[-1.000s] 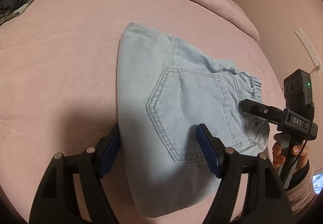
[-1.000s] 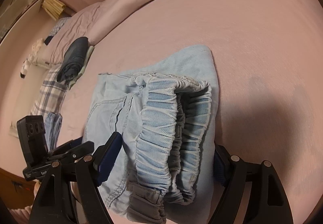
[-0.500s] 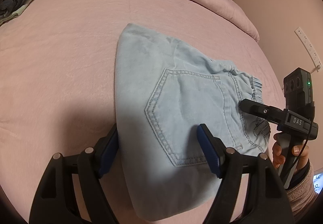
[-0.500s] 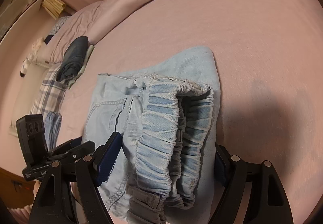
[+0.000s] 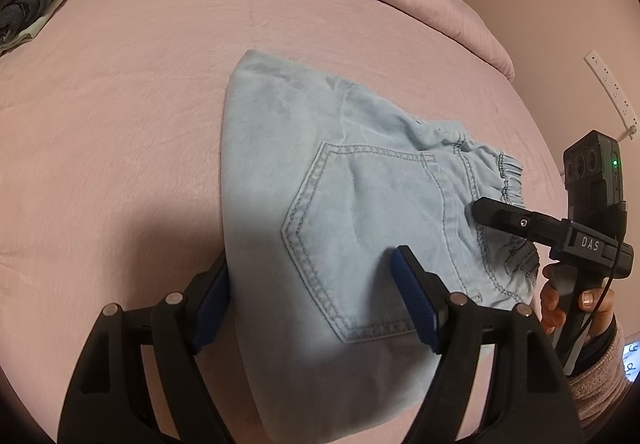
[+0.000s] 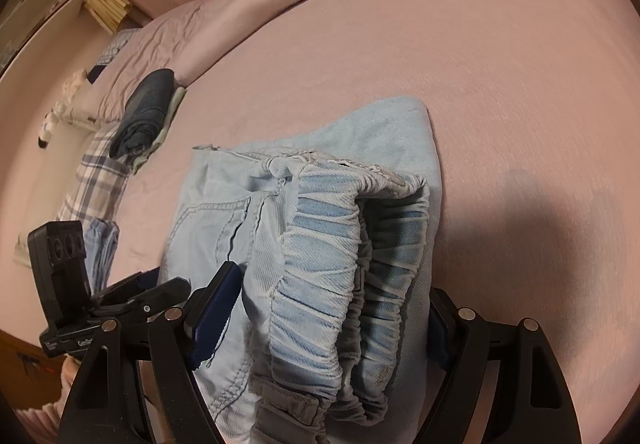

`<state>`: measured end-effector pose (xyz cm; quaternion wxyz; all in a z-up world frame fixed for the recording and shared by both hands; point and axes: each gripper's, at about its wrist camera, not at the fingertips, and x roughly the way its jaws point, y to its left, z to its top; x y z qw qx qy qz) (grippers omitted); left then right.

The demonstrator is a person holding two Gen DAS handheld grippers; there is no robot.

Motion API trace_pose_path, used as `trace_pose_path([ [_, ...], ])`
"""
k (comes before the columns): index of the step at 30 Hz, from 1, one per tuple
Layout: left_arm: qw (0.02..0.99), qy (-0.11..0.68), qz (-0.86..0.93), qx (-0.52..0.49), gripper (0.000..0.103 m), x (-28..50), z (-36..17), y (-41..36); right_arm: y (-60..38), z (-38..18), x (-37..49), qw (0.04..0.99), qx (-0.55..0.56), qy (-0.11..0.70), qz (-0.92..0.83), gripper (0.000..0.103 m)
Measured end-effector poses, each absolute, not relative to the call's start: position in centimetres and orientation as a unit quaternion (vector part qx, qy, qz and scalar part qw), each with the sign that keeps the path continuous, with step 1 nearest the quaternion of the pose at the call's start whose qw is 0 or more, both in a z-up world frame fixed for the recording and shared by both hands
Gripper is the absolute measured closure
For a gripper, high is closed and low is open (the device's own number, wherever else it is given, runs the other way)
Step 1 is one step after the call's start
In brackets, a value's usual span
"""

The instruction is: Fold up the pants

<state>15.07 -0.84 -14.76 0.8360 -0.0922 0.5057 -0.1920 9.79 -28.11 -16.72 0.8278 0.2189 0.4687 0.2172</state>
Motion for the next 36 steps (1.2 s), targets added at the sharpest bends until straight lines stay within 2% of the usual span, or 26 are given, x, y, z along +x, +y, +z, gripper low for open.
trace_pose_path([
  [25, 0.843, 0.499, -0.192, -0.064, 0.022, 15.5, -14.8, -2.1, -27.0, -16.3, 10.2, 0.844, 0.183, 0.459, 0.21, 0.018],
  [32, 0.848, 0.497, -0.181, -0.045, 0.023, 15.2, -14.8, -2.9, -26.4, -16.1, 9.9, 0.854, 0.154, 0.459, 0.192, 0.024],
  [36, 0.851, 0.495, -0.174, -0.033, 0.029, 15.1, -14.7, -3.2, -26.2, -15.8, 9.8, 0.858, 0.143, 0.457, 0.185, 0.029],
])
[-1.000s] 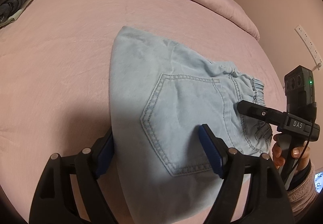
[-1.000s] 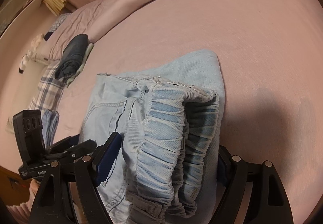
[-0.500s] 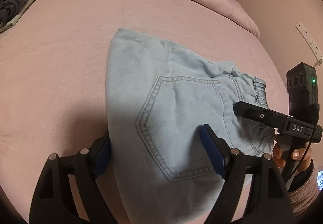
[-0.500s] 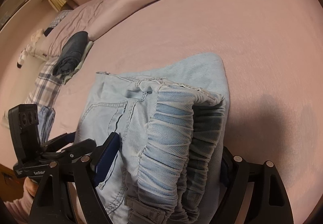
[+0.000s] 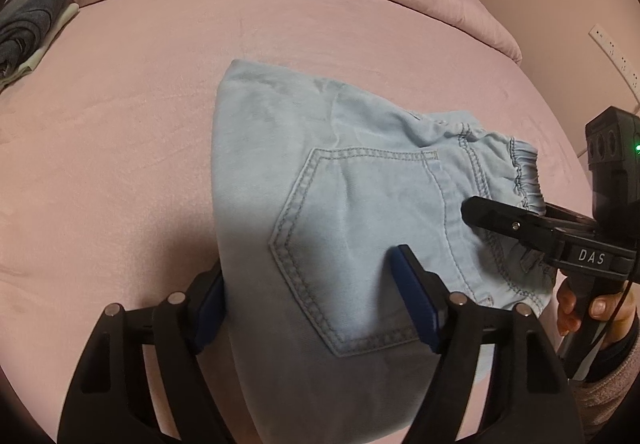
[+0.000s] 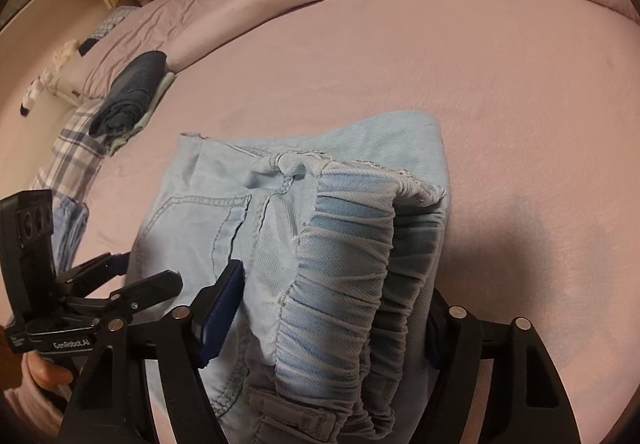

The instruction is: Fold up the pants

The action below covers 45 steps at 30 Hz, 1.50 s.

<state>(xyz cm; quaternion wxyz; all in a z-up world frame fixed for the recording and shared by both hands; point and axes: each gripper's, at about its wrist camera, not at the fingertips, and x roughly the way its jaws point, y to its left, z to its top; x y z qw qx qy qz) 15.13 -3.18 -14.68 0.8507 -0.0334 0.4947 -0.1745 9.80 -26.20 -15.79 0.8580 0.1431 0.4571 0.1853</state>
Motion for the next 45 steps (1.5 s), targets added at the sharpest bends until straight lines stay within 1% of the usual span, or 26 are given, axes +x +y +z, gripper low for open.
trace_pose_path([
  [9, 0.857, 0.488, -0.164, -0.015, 0.048, 14.7, -14.3, -3.5, -25.5, -15.0, 9.0, 0.871, 0.126, 0.445, 0.166, 0.04],
  [14, 0.861, 0.483, -0.161, -0.014, 0.06, 14.4, -14.0, -3.5, -25.4, -14.5, 8.5, 0.877, 0.121, 0.436, 0.16, 0.047],
  [15, 0.861, 0.482, -0.161, -0.014, 0.064, 14.3, -14.0, -3.5, -25.4, -14.4, 8.4, 0.878, 0.122, 0.435, 0.159, 0.048],
  [17, 0.862, 0.48, -0.162, -0.013, 0.067, 14.2, -13.9, -3.5, -25.2, -14.1, 8.2, 0.88, 0.121, 0.431, 0.158, 0.051],
  [19, 0.864, 0.477, -0.161, -0.014, 0.074, 14.1, -13.7, -3.5, -25.0, -13.9, 8.0, 0.882, 0.121, 0.427, 0.156, 0.053],
  [22, 0.866, 0.474, -0.161, -0.019, 0.078, 14.1, -13.4, -3.5, -24.9, -13.5, 7.7, 0.885, 0.121, 0.421, 0.156, 0.057],
  [24, 0.867, 0.471, -0.162, -0.023, 0.081, 14.0, -13.2, -3.4, -24.8, -13.2, 7.4, 0.888, 0.121, 0.415, 0.157, 0.058],
  [29, 0.872, 0.461, -0.166, -0.027, 0.082, 13.4, -12.5, -3.4, -24.6, -12.6, 6.7, 0.893, 0.119, 0.403, 0.158, 0.061],
  [45, 0.882, 0.442, -0.161, -0.029, 0.083, 11.5, -11.1, -2.1, -22.8, -10.4, 5.1, 0.901, 0.101, 0.379, 0.184, 0.062],
])
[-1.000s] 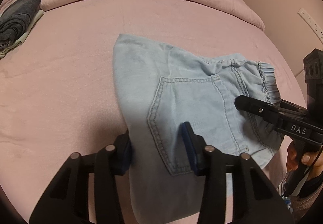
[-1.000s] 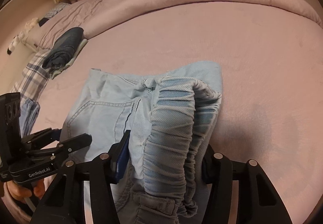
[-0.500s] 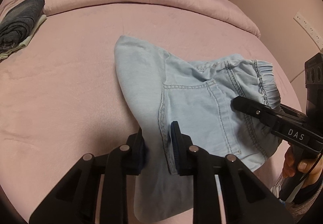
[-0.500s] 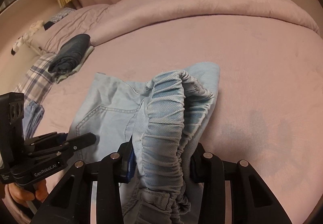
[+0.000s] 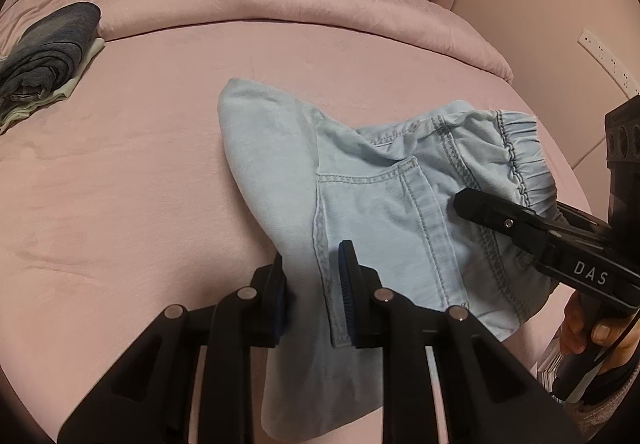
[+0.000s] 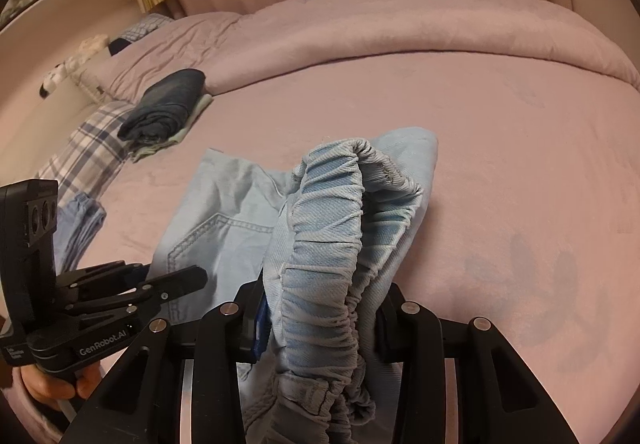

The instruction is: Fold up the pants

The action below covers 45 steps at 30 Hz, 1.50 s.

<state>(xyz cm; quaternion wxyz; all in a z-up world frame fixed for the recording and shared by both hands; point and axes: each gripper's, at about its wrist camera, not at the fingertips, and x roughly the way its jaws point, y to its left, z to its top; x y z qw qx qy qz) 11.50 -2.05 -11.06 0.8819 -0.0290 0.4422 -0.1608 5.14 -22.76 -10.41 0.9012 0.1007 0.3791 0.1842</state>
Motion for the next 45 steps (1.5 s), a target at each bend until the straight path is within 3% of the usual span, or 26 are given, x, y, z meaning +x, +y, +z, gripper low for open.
trace_pose_path([
  [45, 0.907, 0.394, -0.147, -0.023, 0.083, 10.0, -7.8, 0.4, -19.4, -6.9, 4.1, 0.913, 0.053, 0.339, 0.221, 0.062],
])
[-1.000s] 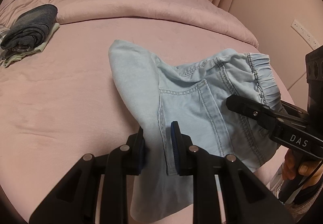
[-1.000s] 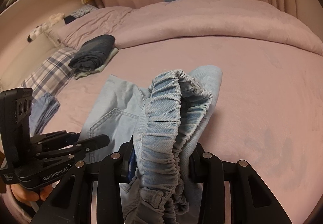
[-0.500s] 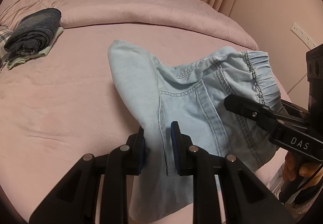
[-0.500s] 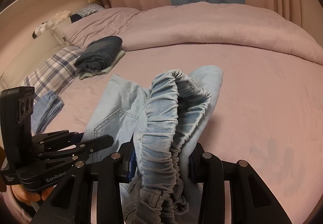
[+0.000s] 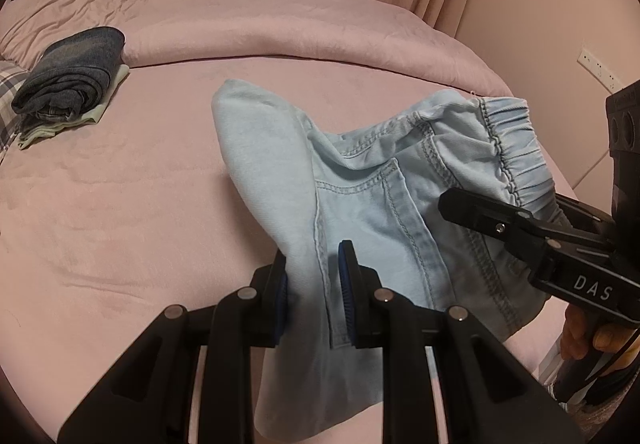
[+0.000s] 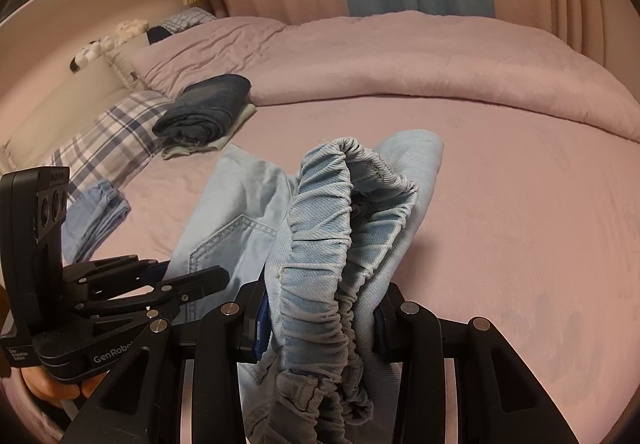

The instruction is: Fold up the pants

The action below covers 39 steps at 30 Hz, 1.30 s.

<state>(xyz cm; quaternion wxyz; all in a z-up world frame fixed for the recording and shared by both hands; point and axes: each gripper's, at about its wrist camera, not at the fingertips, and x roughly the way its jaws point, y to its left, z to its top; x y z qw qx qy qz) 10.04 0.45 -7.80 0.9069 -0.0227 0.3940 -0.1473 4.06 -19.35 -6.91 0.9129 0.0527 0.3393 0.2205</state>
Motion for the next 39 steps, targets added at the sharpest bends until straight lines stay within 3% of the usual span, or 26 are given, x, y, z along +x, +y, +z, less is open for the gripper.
trace_pose_path([
  [39, 0.908, 0.391, -0.149, -0.002, 0.083, 15.1, -6.9, -0.4, -19.0, -5.9, 7.8, 0.917, 0.054, 0.328, 0.222, 0.062],
])
